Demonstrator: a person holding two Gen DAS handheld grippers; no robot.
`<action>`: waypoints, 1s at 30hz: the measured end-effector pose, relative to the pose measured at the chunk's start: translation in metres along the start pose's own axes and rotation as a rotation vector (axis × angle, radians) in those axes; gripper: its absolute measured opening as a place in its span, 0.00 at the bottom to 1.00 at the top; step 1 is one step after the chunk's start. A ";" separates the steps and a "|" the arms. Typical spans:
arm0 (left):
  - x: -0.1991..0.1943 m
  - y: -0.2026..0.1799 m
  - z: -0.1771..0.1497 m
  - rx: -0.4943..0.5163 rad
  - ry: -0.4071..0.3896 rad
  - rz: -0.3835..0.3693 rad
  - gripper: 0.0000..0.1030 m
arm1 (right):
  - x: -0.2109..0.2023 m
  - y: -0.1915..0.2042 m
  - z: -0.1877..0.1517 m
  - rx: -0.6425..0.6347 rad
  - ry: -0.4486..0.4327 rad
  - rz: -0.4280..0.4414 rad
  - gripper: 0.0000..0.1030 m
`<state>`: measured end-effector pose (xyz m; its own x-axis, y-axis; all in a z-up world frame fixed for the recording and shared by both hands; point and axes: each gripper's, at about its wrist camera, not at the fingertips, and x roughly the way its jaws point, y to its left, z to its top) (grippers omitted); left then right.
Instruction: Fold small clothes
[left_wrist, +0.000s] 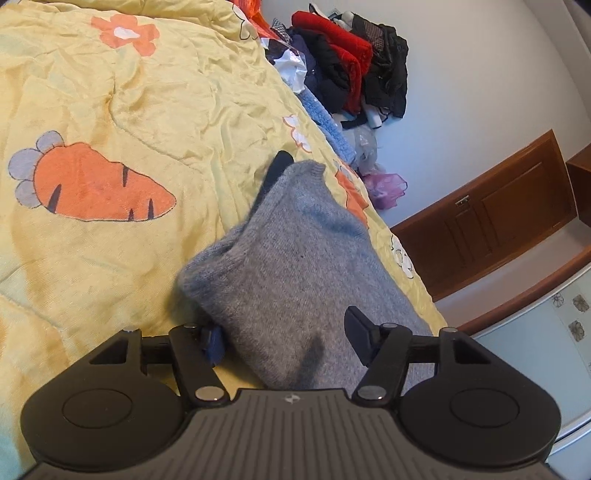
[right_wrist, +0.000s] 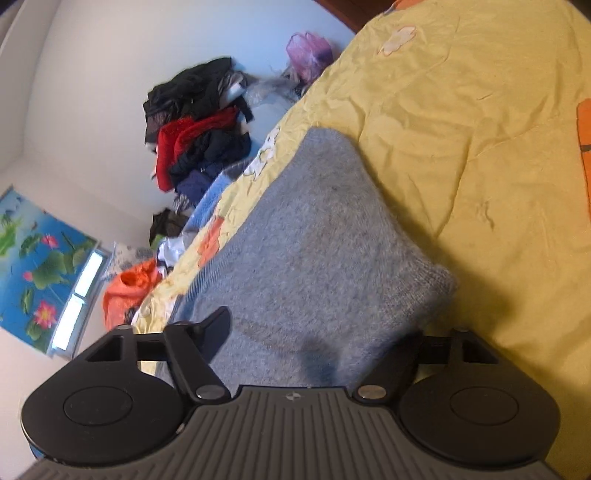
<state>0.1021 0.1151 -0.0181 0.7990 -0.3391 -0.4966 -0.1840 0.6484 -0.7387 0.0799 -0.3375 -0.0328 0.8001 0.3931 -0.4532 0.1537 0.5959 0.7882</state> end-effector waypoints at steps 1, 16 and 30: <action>0.003 -0.002 0.001 0.007 -0.001 0.005 0.62 | 0.002 0.001 0.001 0.000 -0.003 0.000 0.65; 0.008 -0.024 0.015 0.115 0.035 0.085 0.07 | 0.017 0.014 0.021 -0.026 0.028 0.000 0.16; -0.060 0.020 -0.003 0.136 0.090 0.053 0.05 | -0.047 -0.028 -0.017 0.041 0.090 0.008 0.28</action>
<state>0.0486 0.1467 -0.0043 0.7347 -0.3572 -0.5768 -0.1407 0.7514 -0.6447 0.0282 -0.3611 -0.0407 0.7463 0.4603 -0.4808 0.1724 0.5640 0.8076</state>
